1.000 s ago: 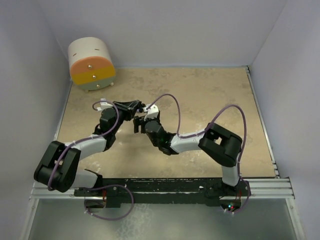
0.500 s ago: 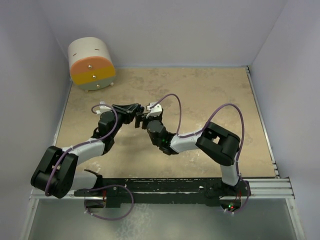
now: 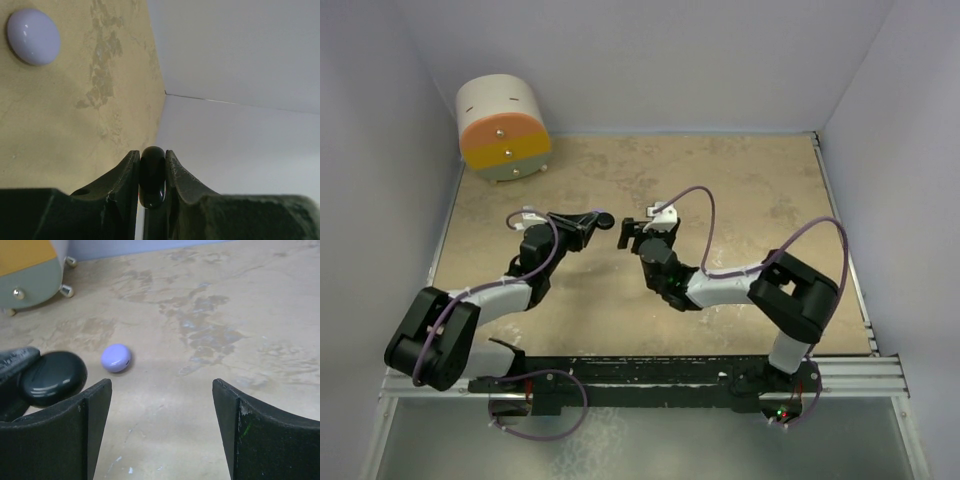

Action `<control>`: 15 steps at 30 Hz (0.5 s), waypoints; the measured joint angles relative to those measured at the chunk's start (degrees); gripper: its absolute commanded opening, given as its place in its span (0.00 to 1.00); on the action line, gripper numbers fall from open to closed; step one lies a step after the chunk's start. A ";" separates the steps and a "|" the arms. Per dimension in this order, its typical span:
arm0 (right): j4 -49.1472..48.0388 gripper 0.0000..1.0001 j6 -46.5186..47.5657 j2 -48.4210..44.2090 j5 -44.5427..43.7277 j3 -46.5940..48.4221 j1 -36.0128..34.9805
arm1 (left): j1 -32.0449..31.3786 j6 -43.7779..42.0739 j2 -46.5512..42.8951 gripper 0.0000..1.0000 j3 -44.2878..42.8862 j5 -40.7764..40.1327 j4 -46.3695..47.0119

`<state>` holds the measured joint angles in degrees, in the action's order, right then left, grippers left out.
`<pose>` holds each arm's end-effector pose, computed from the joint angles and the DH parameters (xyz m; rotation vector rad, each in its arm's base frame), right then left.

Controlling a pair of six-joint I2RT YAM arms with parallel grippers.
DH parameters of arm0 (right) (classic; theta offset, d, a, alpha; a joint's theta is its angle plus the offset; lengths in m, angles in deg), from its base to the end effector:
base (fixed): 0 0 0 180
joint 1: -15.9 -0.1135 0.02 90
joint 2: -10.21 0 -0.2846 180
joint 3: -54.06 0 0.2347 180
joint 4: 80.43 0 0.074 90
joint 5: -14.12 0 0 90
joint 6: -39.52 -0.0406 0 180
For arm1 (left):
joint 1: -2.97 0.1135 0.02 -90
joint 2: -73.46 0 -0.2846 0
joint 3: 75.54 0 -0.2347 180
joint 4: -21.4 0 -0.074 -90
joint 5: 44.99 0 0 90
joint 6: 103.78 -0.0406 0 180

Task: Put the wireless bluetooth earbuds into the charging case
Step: Place the charging case at the center of the board.

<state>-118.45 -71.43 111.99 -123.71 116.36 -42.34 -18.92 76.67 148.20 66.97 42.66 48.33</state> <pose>0.2153 0.2907 0.2403 0.1323 1.5976 0.4114 0.2276 -0.0897 0.2255 -1.1374 1.6087 -1.3428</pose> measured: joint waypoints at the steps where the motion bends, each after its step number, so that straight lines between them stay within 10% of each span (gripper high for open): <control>1: 0.55 0.84 -0.44 -1.46 -0.76 -0.90 0.26 | 0.00 -0.07 0.68 0.00 0.00 0.04 0.02; 15: 29.77 0.87 -17.49 -14.75 0.90 -0.50 0.83 | 0.00 -9.55 13.84 0.00 -2.80 0.52 1.33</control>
<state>-88.68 -88.91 97.23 -122.82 115.86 -41.51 -18.92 67.12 162.04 64.17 43.18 49.66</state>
